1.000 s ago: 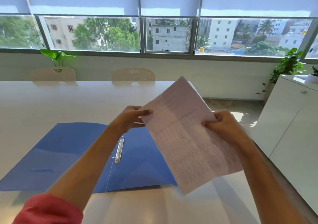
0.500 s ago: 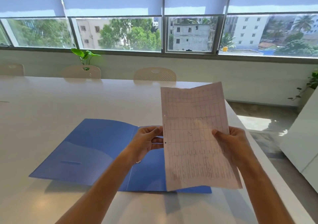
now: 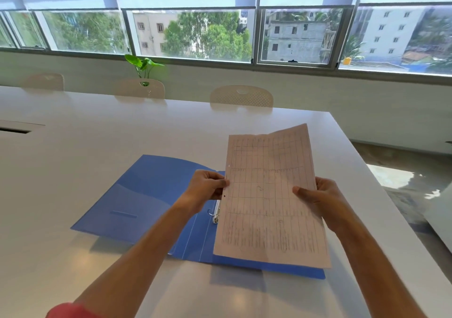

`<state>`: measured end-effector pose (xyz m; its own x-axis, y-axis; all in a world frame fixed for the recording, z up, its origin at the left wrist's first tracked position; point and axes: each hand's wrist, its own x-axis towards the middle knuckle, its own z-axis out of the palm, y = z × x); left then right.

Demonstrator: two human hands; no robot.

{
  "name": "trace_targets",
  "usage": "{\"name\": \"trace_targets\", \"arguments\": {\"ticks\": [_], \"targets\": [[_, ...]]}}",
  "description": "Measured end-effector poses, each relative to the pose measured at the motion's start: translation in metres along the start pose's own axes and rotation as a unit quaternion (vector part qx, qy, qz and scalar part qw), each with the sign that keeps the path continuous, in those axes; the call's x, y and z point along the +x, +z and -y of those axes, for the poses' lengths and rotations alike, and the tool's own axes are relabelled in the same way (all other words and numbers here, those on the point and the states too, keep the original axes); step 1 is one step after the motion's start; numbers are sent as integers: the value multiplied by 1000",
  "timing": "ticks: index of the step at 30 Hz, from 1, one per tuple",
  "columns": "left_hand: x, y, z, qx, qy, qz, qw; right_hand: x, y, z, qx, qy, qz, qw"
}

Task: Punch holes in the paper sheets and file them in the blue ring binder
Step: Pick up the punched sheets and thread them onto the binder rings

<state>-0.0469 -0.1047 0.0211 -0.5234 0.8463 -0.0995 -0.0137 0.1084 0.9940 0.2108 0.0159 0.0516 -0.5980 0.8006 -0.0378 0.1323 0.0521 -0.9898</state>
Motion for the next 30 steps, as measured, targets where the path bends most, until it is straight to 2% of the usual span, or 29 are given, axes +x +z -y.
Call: {"name": "trace_targets", "arguments": {"ticks": [4, 8, 11, 16, 30], "targets": [[8, -8, 9, 24, -11, -26, 999, 10, 16, -1, 28, 1, 3, 1000], [11, -15, 19, 81, -5, -27, 996, 21, 26, 2, 5, -3, -11, 1000], [13, -23, 29, 112, -49, -3, 992, 28, 29, 2, -22, -4, -8, 1000], [14, -30, 42, 73, -117, 49, 989, 34, 33, 1, -44, 16, 10, 999], [15, -31, 50, 128, -135, 50, 981, 31, 33, -9, -35, 51, 11, 998]]}}
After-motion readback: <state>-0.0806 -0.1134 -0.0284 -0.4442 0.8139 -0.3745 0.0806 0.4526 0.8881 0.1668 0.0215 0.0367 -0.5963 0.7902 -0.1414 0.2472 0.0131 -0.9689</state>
